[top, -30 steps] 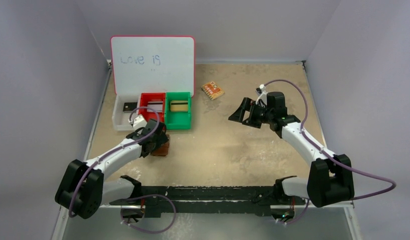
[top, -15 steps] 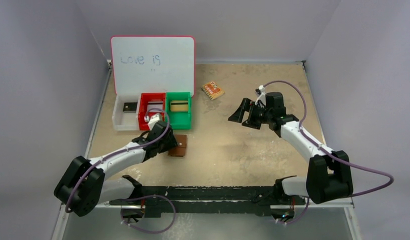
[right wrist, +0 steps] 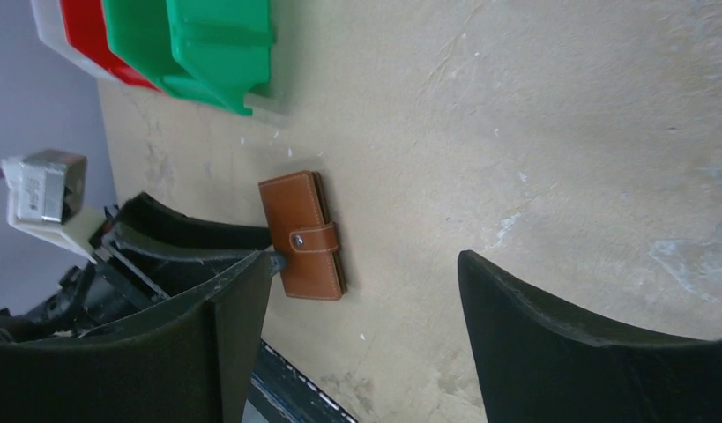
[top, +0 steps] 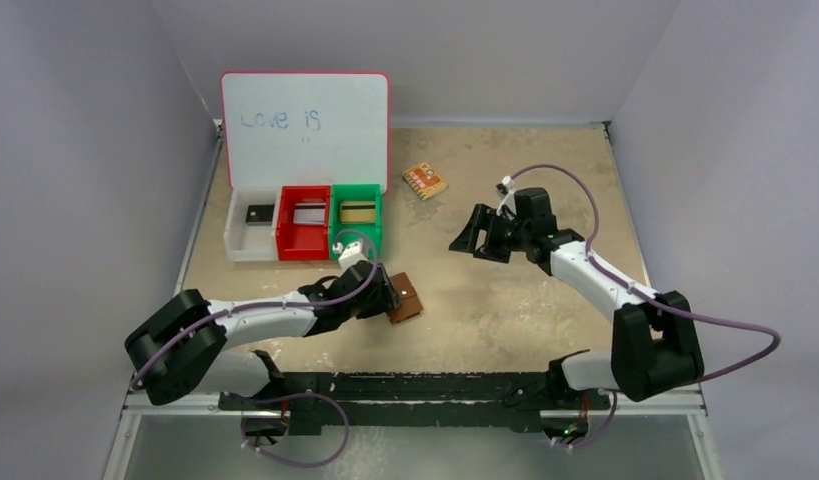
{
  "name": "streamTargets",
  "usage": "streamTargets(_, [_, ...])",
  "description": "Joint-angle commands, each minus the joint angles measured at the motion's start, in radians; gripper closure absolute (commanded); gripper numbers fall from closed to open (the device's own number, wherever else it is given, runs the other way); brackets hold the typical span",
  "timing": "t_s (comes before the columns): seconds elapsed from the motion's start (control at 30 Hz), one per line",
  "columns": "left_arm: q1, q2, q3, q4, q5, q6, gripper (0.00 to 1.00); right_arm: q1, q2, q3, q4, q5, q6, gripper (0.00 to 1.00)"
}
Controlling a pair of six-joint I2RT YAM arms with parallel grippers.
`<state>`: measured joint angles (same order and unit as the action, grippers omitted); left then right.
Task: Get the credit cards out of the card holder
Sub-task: Move the card holder to the center of the board, then open the card holder at the center of the board.
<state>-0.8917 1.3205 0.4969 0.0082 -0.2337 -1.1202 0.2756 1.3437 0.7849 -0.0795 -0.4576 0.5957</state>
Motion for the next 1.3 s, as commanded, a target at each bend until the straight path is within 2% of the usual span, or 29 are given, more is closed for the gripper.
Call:
streamTargets(0.0, [-0.006,-0.035,0.036,-0.039,-0.129,-0.031,0.45,0.084,0.005,0.004,-0.003,0.044,-0.008,0.27])
streamTargets(0.1, [-0.006,-0.13,0.019,-0.094,-0.215,-0.044,0.41,0.166,0.013,0.019,-0.02,0.117,-0.015,0.36])
streamTargets(0.27, [-0.005,-0.291,-0.03,-0.178,-0.328,-0.068,0.34,0.332,0.049,0.065,-0.018,0.261,-0.002,0.37])
streamTargets(0.5, [-0.004,-0.398,-0.053,-0.397,-0.466,-0.095,0.26,0.563,0.246,0.229,-0.055,0.527,0.024,0.42])
streamTargets(0.7, [-0.005,-0.478,-0.101,-0.422,-0.433,-0.143,0.25,0.661,0.409,0.372,-0.173,0.69,0.047,0.48])
streamTargets(0.83, [-0.004,-0.5,-0.118,-0.426,-0.44,-0.155,0.25,0.707,0.46,0.42,-0.236,0.741,0.052,0.53])
streamTargets(1.13, [-0.004,-0.448,-0.101,-0.334,-0.362,-0.082,0.27,0.745,0.455,0.454,-0.355,0.827,0.087,0.51])
streamTargets(1.27, [-0.004,-0.398,-0.082,-0.277,-0.337,-0.053,0.28,0.746,0.42,0.413,-0.316,0.804,0.084,0.53])
